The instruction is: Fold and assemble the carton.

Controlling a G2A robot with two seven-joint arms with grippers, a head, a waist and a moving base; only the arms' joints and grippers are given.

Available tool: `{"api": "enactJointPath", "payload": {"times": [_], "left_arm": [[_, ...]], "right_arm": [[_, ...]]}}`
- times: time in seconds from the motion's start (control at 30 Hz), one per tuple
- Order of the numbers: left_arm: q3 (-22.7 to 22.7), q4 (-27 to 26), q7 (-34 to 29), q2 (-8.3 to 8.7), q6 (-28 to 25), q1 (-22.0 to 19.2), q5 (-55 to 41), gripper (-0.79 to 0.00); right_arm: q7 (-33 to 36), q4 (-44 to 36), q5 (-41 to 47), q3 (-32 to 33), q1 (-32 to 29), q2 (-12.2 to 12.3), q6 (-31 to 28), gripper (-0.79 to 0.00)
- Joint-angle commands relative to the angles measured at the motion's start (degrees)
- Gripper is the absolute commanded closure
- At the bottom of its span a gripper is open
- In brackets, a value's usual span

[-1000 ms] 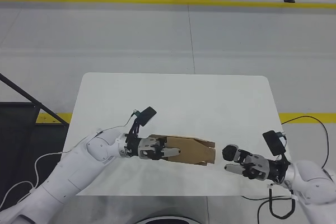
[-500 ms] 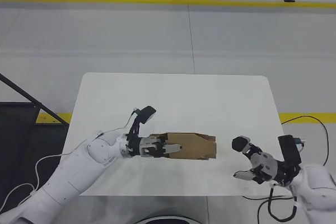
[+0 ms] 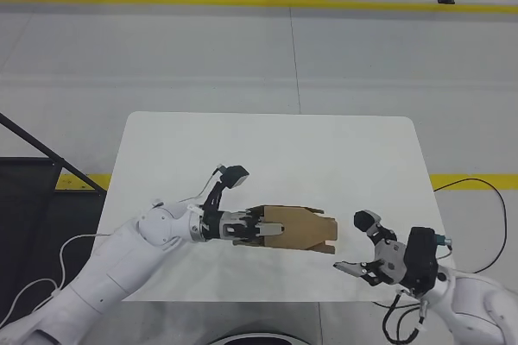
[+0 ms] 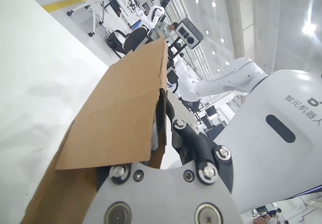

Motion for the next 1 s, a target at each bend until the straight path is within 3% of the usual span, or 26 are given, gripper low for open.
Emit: {"api": "enactJointPath", "payload": {"times": [0.0, 0.4, 0.77, 0.97], "left_arm": [[-0.01, 0.28, -0.57, -0.16, 0.92, 0.02, -0.59, 0.000], [-0.76, 0.53, -4.24, -0.72, 2.26, 0.20, -2.26, 0.000], [-1.69, -1.33, -2.02, -0.78, 3.17, 1.57, -1.97, 0.000], [-3.08, -2.06, -2.75, -0.70, 5.36, 2.74, -2.63, 0.000]], "right_arm": [[-0.04, -0.54, -2.16, -0.36, -0.22, -0.13, 1.81, -0.779], [-2.13, -2.56, -7.07, -1.59, -1.88, -0.97, 11.17, -0.785], [-2.37, -2.38, -7.17, -1.94, -1.71, -1.10, 11.42, -0.785], [-6.75, -2.63, -10.51, -1.26, -2.41, -1.27, 9.61, -0.785]]}}
